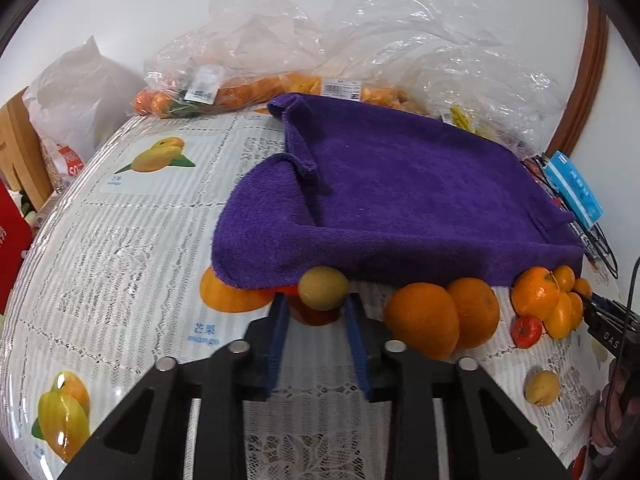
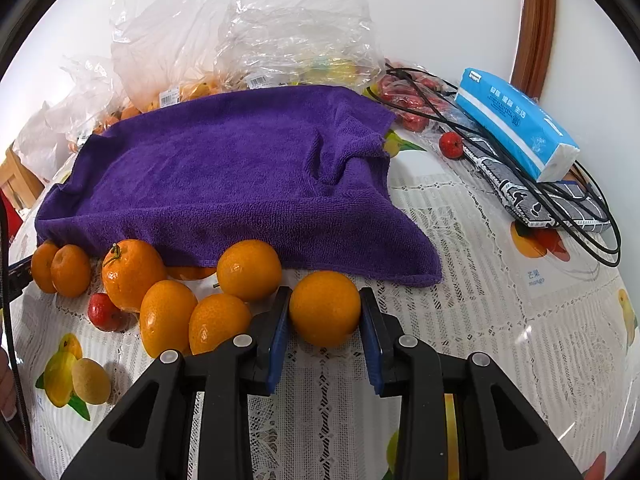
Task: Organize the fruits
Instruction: 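Close the left tool on the olive-yellow fruit while the right tool grasps the orange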
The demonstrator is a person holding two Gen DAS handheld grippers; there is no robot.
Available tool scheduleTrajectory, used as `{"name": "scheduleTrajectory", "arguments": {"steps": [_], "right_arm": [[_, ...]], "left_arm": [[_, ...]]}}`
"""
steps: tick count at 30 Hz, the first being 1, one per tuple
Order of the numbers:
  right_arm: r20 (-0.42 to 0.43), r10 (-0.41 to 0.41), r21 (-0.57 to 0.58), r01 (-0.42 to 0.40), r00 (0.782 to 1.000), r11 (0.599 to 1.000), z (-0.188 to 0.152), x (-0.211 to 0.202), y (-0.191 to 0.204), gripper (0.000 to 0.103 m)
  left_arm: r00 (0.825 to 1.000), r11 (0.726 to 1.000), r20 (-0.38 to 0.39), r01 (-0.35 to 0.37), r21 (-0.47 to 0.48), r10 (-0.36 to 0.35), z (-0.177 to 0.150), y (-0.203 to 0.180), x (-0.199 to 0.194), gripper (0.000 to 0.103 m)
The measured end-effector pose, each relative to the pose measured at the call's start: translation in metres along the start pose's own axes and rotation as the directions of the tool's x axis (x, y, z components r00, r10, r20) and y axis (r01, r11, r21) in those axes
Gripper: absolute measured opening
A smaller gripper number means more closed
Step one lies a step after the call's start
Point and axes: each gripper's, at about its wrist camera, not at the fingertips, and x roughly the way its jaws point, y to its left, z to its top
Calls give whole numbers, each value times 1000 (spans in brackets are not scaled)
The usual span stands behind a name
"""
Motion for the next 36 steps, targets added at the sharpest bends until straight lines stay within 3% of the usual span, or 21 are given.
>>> {"name": "scheduleTrajectory", "arguments": {"steps": [10,15,16,27,36], "right_arm": [[2,-1,0,1,1000,1000,0,-1,0,33],[3,3,3,-3,1000,1000,0,0,-1,33],[3,2,2,-2,1000,1000,0,0,-1,33],[5,8,9,-8,1000,1000,0,-1,-1,34],[7,16,20,-16,1000,1000,-1,-1,-3,33]], "left_arm": [[1000,999,3,17,-30,-17,3,3,2,32],[1000,999,8,23,-43,-23,3,5,1,31],[999,998,10,33,-47,-32,3,6,2,24],[1000,1000,2,8,-26,-8,5,-1,5,25],[999,998,10,34,-48,-34,5,4,3,25]]}}
